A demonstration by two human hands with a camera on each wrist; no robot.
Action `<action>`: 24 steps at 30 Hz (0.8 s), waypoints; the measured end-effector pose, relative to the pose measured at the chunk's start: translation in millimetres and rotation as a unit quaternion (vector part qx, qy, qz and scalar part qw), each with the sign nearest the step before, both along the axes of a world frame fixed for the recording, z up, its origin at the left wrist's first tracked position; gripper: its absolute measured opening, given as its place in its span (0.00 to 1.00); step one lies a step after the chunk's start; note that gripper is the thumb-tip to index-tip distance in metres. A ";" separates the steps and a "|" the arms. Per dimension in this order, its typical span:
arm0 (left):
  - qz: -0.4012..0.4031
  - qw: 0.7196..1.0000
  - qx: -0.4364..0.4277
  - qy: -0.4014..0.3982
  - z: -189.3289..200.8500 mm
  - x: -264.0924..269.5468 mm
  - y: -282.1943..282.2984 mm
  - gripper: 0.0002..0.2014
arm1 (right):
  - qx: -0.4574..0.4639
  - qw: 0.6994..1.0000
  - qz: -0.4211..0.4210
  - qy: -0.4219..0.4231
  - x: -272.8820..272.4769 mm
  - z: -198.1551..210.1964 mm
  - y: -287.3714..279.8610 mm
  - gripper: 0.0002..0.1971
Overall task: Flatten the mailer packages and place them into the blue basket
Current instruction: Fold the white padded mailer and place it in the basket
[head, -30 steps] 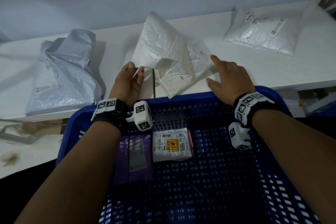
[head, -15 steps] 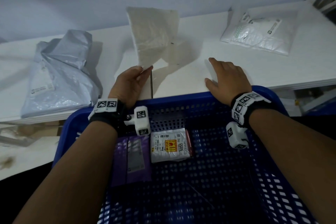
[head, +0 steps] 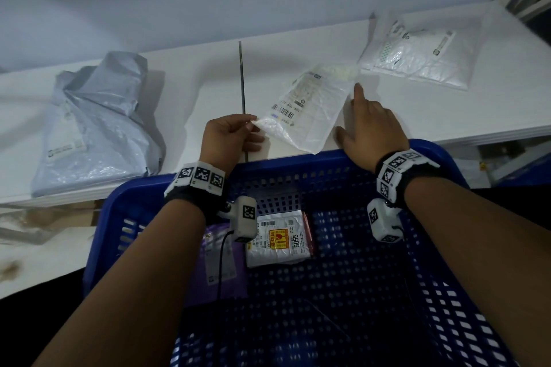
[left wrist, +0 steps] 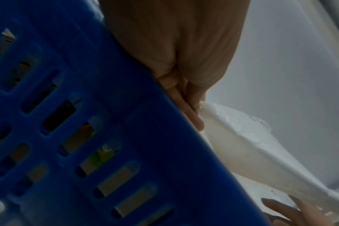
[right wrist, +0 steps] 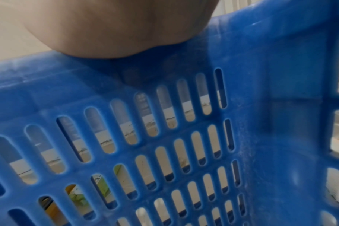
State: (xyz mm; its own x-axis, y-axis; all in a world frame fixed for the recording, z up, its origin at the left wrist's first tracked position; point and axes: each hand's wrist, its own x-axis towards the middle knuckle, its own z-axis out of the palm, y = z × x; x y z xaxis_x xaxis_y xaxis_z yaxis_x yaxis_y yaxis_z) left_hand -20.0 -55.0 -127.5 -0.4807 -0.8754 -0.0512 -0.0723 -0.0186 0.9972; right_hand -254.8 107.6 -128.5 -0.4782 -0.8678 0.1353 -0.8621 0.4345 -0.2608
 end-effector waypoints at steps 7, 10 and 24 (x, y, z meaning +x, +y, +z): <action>0.048 0.998 0.047 0.008 5.8 -1.8 -2.3 0.14 | -0.045 0.999 0.012 -0.003 -0.2 -1.5 3.2 0.50; 0.043 0.997 0.070 0.012 10.8 -2.8 -0.6 0.20 | -0.037 0.999 0.008 0.003 0.2 -1.6 2.8 0.51; -0.050 0.996 0.009 -0.076 19.7 -2.4 9.8 0.25 | 0.008 0.995 0.072 0.062 -2.9 -3.5 3.3 0.36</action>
